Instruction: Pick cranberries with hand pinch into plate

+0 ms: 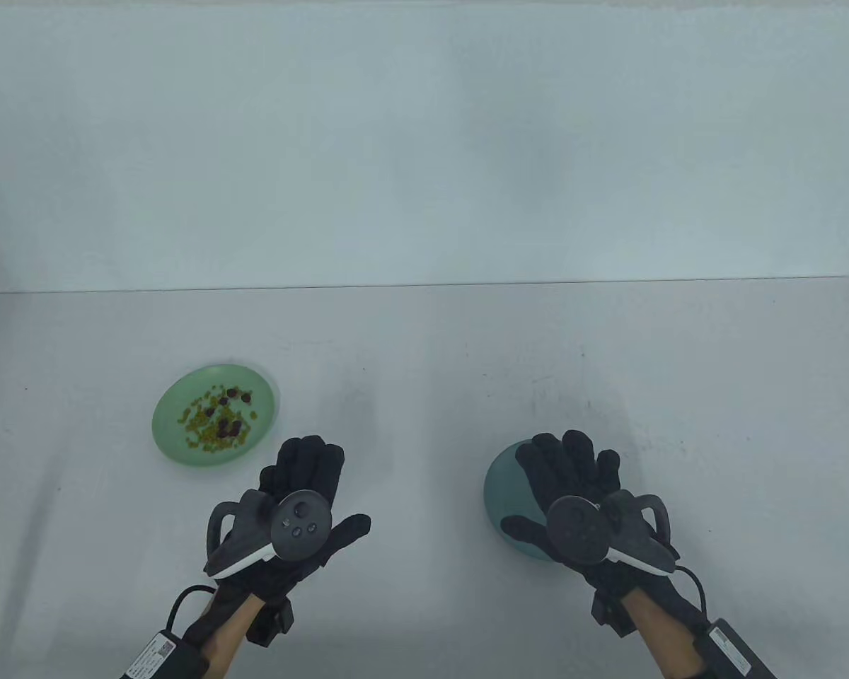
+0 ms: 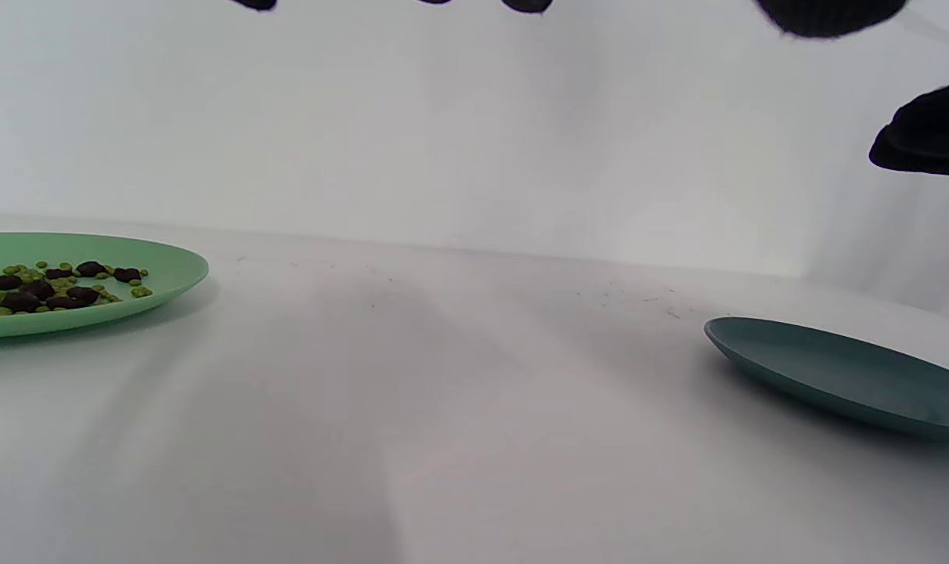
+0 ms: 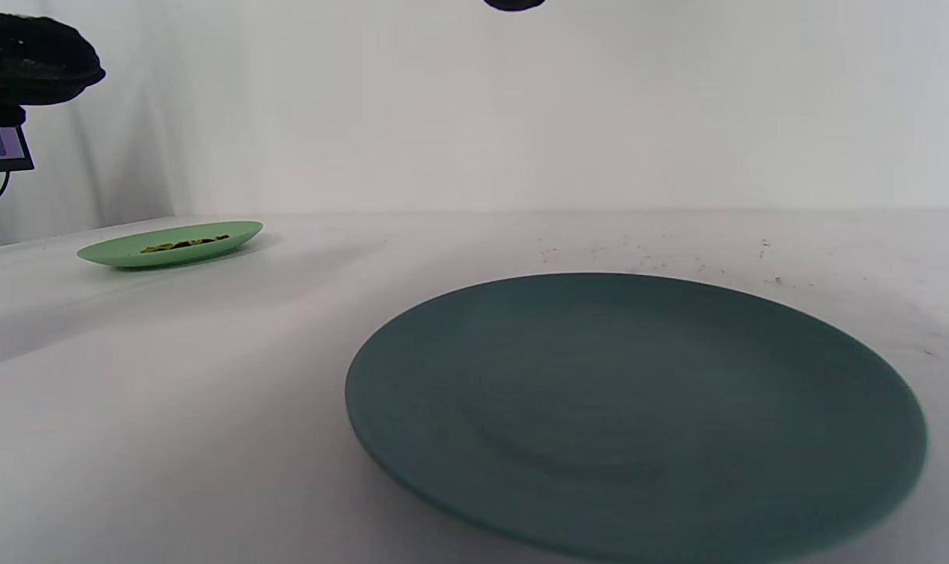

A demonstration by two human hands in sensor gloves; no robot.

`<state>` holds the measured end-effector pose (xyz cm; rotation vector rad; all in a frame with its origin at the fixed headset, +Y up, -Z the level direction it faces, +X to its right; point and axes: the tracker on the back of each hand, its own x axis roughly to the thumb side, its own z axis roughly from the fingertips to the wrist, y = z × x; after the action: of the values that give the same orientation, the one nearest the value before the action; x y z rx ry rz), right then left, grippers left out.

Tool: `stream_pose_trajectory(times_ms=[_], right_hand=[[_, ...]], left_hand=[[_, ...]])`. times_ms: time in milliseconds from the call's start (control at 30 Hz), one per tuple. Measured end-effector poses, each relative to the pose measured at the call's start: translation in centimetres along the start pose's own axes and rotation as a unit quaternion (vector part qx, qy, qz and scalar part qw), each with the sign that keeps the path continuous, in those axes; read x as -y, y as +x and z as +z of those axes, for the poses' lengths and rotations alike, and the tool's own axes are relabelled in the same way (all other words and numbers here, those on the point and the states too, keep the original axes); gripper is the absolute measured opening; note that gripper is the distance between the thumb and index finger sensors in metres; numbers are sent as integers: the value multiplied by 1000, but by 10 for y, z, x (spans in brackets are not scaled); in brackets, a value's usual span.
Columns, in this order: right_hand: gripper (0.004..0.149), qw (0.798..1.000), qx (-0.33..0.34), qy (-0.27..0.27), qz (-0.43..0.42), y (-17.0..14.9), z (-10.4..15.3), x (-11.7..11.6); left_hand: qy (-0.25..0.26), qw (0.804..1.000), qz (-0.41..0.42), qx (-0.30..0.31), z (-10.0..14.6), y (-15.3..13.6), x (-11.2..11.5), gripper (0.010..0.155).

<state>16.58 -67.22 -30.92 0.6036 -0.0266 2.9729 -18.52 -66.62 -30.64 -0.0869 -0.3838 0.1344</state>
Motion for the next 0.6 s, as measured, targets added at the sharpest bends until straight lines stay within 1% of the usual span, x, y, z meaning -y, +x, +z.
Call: stream_pose_trajectory(times_ms=[600], right_hand=[[92,1000,-6,4,2,0,-1,0]], left_hand=[[-9,1000,2,3,-1,1,3,92]])
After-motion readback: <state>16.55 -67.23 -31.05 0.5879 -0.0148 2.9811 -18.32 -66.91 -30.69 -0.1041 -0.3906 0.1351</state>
